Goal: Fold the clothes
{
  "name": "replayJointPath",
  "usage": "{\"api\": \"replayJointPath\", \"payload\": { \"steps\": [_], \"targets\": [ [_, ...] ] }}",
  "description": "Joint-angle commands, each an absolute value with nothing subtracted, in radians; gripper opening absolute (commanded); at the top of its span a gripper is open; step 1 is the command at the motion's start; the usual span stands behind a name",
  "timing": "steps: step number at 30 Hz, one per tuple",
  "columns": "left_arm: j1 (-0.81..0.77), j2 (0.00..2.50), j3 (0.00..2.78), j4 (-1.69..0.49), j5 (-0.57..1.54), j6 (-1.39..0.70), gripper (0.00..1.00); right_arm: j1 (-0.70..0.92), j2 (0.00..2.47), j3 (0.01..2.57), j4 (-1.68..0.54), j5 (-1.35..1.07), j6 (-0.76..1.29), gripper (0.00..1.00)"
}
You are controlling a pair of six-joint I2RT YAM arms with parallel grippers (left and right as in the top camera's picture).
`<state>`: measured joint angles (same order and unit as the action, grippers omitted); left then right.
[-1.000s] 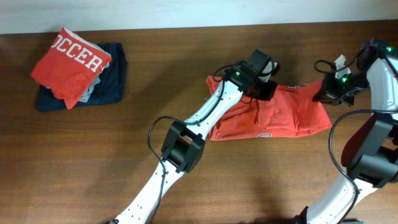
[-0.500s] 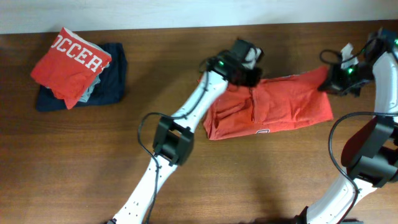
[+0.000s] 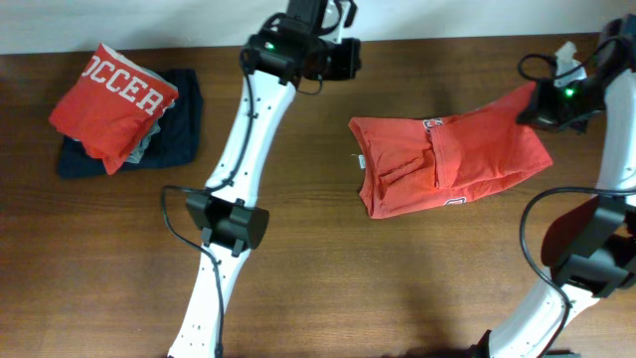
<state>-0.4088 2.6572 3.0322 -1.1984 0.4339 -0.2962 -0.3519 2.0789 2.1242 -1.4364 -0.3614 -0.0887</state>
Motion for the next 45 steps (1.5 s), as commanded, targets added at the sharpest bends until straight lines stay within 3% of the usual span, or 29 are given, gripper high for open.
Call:
{"api": "replayJointPath", "payload": {
  "steps": [1,16,29,45],
  "targets": [
    [-0.377,2.638,3.037,-1.258,0.388,-0.236,0.01,-0.258,2.067,2.148,-1.429,-0.297,-0.068,0.04],
    [-0.305,2.638,3.037,-1.488,0.038,-0.229,0.0,0.076,2.197,2.147,-1.373,-0.175,0.059,0.04],
    [-0.26,2.638,3.037,-1.501,0.029,-0.229,0.0,0.259,2.297,2.147,-1.347,-0.177,0.095,0.04],
    [-0.259,2.638,3.037,-1.504,0.028,-0.229,0.01,0.36,2.32,2.143,-1.343,-0.175,0.141,0.04]
  ]
}}
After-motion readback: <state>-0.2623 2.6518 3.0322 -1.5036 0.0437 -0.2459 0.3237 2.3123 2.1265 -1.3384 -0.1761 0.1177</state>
